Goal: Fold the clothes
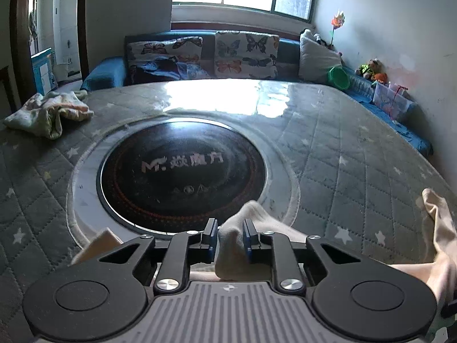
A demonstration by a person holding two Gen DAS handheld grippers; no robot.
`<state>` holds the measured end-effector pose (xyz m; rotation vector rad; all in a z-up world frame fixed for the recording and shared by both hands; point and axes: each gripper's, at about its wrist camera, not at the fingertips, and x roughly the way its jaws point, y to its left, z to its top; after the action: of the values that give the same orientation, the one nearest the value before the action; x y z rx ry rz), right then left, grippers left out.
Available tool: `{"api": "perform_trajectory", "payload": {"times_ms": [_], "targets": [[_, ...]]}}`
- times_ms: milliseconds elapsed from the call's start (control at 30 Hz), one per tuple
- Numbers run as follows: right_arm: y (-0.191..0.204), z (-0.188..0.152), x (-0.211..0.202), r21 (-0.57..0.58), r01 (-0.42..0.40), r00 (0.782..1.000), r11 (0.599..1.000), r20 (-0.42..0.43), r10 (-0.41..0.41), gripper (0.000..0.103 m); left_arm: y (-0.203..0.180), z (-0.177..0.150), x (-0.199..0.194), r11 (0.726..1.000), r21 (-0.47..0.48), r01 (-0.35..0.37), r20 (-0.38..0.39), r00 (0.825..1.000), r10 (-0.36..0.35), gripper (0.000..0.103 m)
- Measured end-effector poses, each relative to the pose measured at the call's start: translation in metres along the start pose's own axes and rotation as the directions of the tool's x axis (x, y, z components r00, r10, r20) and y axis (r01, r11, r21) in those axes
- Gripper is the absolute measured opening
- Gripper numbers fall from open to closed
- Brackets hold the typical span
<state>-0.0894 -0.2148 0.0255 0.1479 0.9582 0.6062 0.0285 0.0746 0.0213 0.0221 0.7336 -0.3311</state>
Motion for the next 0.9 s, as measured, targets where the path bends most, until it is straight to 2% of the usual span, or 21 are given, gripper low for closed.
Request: {"api": "perform_trajectory", "payload": {"times_ms": [33, 100, 200, 233, 333, 400, 533, 633, 667, 700, 800, 900], "targets": [[-0.002, 0.001, -0.003, 0.011, 0.000, 1.000, 1.000, 0.000, 0.000, 0.021, 0.000, 0.002, -0.001, 1.000, 0.002, 0.001, 0.006, 1.000, -0.001, 0.035], [-0.005, 0.002, -0.008, 0.033, 0.000, 1.000, 0.999, -0.002, 0.001, 0.023, 0.001, 0.005, -0.003, 1.000, 0.005, 0.002, 0.017, 1.000, -0.002, 0.045], [-0.011, 0.005, -0.014, 0.076, 0.004, 1.000, 0.997, 0.008, -0.005, 0.031, 0.002, 0.010, -0.004, 1.000, 0.006, 0.003, 0.031, 1.000, -0.004, 0.048], [-0.014, 0.007, -0.016, 0.097, -0.003, 1.000, 0.995, 0.014, 0.001, 0.032, 0.002, 0.011, -0.003, 1.000, 0.001, 0.006, 0.031, 0.999, -0.006, 0.052], [-0.024, 0.011, -0.019, 0.190, -0.043, 0.999, 0.981, 0.038, 0.036, 0.035, 0.002, 0.016, 0.001, 1.000, -0.008, 0.020, 0.030, 0.999, -0.020, 0.054], [-0.031, 0.016, -0.020, 0.250, -0.050, 0.998, 0.967, 0.053, 0.038, 0.048, 0.001, 0.020, 0.004, 1.000, -0.002, 0.030, 0.031, 0.999, -0.030, 0.056], [-0.045, 0.020, -0.006, 0.370, -0.059, 0.998, 0.927, 0.036, 0.050, 0.050, 0.001, 0.022, 0.013, 0.998, -0.005, 0.055, 0.017, 0.998, -0.055, 0.056], [-0.055, 0.019, 0.007, 0.453, -0.076, 0.997, 0.888, 0.017, 0.076, 0.044, 0.001, 0.022, 0.021, 0.998, -0.008, 0.059, -0.009, 0.998, -0.059, 0.057], [-0.058, 0.019, 0.012, 0.480, -0.080, 0.996, 0.874, 0.012, 0.085, 0.038, 0.001, 0.022, 0.024, 0.998, -0.008, 0.062, -0.017, 0.998, -0.062, 0.057], [-0.058, 0.019, 0.013, 0.475, -0.075, 0.997, 0.877, 0.005, 0.082, 0.031, 0.001, 0.021, 0.026, 0.998, -0.007, 0.069, -0.028, 0.997, -0.069, 0.057], [-0.056, 0.017, 0.017, 0.450, -0.054, 0.997, 0.891, -0.017, 0.069, 0.020, -0.002, 0.019, 0.031, 0.995, 0.011, 0.094, -0.061, 0.994, -0.094, 0.057], [-0.051, 0.020, 0.014, 0.407, -0.042, 0.998, 0.913, -0.017, 0.053, 0.015, -0.008, 0.015, 0.035, 0.992, 0.037, 0.119, -0.081, 0.990, -0.116, 0.055]]}}
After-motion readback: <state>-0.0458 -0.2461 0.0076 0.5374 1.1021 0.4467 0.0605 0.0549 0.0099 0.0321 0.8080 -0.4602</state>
